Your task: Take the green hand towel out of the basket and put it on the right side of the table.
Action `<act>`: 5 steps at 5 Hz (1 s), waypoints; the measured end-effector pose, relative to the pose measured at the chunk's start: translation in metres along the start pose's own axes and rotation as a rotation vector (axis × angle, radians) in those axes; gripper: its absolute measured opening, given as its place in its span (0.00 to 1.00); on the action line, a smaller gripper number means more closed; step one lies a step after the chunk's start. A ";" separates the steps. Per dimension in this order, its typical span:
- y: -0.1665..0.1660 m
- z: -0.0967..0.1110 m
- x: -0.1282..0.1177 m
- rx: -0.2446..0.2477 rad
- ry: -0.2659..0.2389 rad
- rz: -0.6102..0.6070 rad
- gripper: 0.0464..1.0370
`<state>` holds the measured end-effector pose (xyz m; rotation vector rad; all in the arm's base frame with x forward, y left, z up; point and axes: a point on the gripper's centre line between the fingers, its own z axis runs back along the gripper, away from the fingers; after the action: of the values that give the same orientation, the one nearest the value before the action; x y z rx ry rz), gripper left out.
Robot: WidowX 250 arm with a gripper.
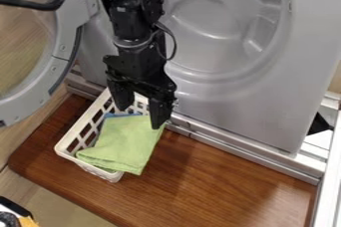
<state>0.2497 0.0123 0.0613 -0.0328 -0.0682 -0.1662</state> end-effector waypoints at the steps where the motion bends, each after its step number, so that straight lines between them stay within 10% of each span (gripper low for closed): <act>1: 0.000 -0.006 -0.002 -0.005 0.022 0.003 0.96; 5: 0.030 -0.054 -0.007 0.039 0.087 0.028 0.96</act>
<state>0.2513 0.0410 0.0066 0.0127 0.0153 -0.1381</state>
